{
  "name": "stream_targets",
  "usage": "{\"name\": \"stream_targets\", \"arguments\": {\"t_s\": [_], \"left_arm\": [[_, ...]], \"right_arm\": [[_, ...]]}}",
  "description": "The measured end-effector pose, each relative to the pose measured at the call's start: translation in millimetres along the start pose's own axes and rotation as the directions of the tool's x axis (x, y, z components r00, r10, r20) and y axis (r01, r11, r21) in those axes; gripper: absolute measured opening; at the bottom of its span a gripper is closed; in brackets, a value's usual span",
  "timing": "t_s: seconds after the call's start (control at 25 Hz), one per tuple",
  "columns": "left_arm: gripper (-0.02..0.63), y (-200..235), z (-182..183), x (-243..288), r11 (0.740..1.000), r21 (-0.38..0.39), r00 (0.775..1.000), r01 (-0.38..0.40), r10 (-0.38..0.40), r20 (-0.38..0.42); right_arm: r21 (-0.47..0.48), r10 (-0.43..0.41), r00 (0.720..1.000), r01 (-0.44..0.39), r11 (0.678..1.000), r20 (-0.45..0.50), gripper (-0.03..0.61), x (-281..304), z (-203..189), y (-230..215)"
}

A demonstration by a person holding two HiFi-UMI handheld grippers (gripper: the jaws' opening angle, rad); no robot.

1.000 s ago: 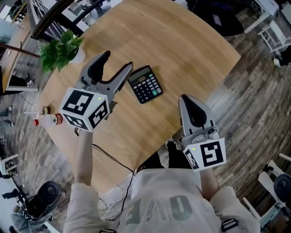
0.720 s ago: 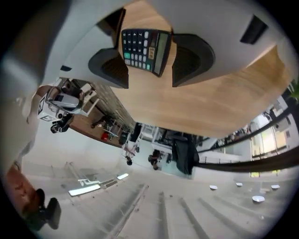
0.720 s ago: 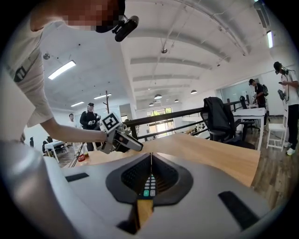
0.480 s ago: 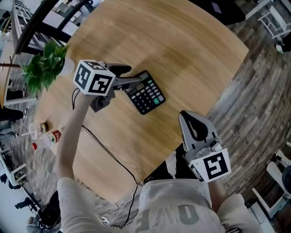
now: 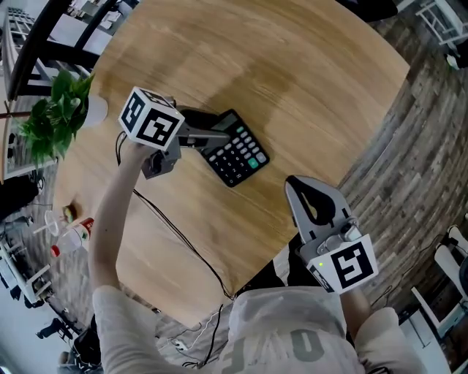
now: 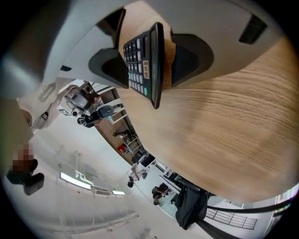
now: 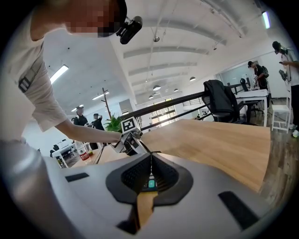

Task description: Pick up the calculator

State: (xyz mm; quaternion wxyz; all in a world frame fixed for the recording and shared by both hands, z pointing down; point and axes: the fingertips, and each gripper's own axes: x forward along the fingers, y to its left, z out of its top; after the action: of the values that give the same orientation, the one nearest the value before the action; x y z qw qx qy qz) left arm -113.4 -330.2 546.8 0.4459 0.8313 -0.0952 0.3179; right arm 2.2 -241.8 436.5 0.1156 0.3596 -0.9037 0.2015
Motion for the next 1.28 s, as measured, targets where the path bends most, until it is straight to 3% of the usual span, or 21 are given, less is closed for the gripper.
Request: {"name": "stream_targets", "arguments": {"t_s": [0.28,0.4,0.56,0.6,0.92,1.28], "left_arm": [[0.287,-15.7,-19.6,17.4,0.982,-0.048,0.978,0.185,-0.189,-0.086],[0.257,-14.2,-17.4,18.4,0.976,-0.074,0.973,0.206,-0.212,-0.086],[0.182,-5.4,-22.4,21.2,0.988,-0.056,0.979,0.147,-0.154,-0.135],[0.132,-3.0,-23.6,22.2,0.99,-0.05,0.98,0.13,-0.136,-0.146],[0.126,-5.0,-23.3,25.1,0.988,-0.114,0.981,0.103,-0.119,-0.152],[0.121,-20.7,-23.6,21.8,0.991,-0.125,0.996,-0.041,0.03,-0.089]], "right_arm": [[0.01,0.03,1.0,-0.03,1.0,0.004,0.02,17.9,3.5,7.9],[0.015,0.039,0.999,-0.039,0.999,-0.005,0.02,21.1,1.0,12.0],[0.019,0.033,0.999,-0.032,0.999,-0.018,0.02,23.2,-2.3,11.1],[0.018,0.03,0.999,-0.03,0.999,-0.017,0.02,23.7,-1.7,10.4],[-0.006,0.008,1.0,-0.008,1.0,-0.016,0.02,25.7,3.5,3.8],[-0.055,0.008,1.0,-0.007,0.998,0.022,0.02,14.4,24.5,10.5]]}}
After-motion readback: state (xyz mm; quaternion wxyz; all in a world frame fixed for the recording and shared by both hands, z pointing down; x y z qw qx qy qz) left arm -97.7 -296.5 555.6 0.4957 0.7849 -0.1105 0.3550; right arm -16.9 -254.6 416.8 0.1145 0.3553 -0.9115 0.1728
